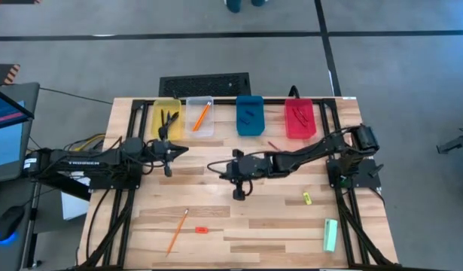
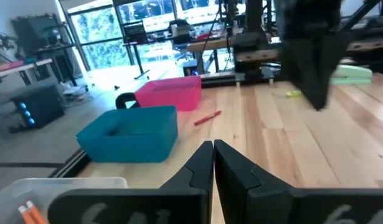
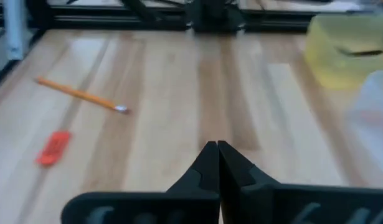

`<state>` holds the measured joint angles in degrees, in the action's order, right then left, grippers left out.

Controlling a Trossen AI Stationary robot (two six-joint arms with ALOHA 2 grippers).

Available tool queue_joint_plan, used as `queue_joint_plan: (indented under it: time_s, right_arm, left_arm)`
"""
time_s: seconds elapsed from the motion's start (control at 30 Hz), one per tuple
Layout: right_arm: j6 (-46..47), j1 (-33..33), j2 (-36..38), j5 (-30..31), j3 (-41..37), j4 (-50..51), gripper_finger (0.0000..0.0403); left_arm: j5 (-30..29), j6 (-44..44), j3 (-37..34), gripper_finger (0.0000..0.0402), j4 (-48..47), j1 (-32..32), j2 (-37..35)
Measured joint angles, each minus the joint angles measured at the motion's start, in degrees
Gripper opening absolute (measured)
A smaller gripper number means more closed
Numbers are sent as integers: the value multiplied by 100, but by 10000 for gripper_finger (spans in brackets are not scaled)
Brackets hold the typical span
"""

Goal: Sort crayons/erasers/pens/pencils in bins
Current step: Put the yellow eraser into the blue bin

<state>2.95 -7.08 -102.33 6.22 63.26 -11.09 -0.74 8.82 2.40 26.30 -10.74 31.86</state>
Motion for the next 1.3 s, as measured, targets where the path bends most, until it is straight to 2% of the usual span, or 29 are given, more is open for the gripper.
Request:
queue_joint_plan:
  time_s: [0.13, 0.33, 0.5, 0.7, 0.97, 1.03, 1.2, 1.3]
  right_arm:
    - [517, -316, -15, 76, 262, 774, 9]
    - [1439, -882, -11, 920, 882, 2123, 9]
    - [1944, -1240, -11, 1407, 1237, 2613, 9]
    - [2106, -1511, -11, 1785, 1310, 2619, 8]
    - [2957, -1864, -11, 1814, 1310, 3334, 8]
    - [3529, -2002, -11, 1786, 1310, 3852, 8]
    - [5703, -2409, -11, 1124, 1310, 5545, 8]
    - [6880, -2782, -6, 1009, 1191, 6523, 7]
  left_arm:
    - [-44, 95, -5, 6, 52, 0, 0]
    - [-71, 129, -5, 6, 22, 0, 0]
    - [-102, 124, -5, 6, 18, 0, 0]
    - [-74, -109, -5, 6, -190, 0, 0]
    - [-56, -56, -5, 6, -503, 0, 1]
    - [-56, -42, -5, 6, -502, 0, 0]
    - [-51, -160, -5, 6, -502, 0, 0]
    - [52, -133, -5, 6, -502, 0, 2]
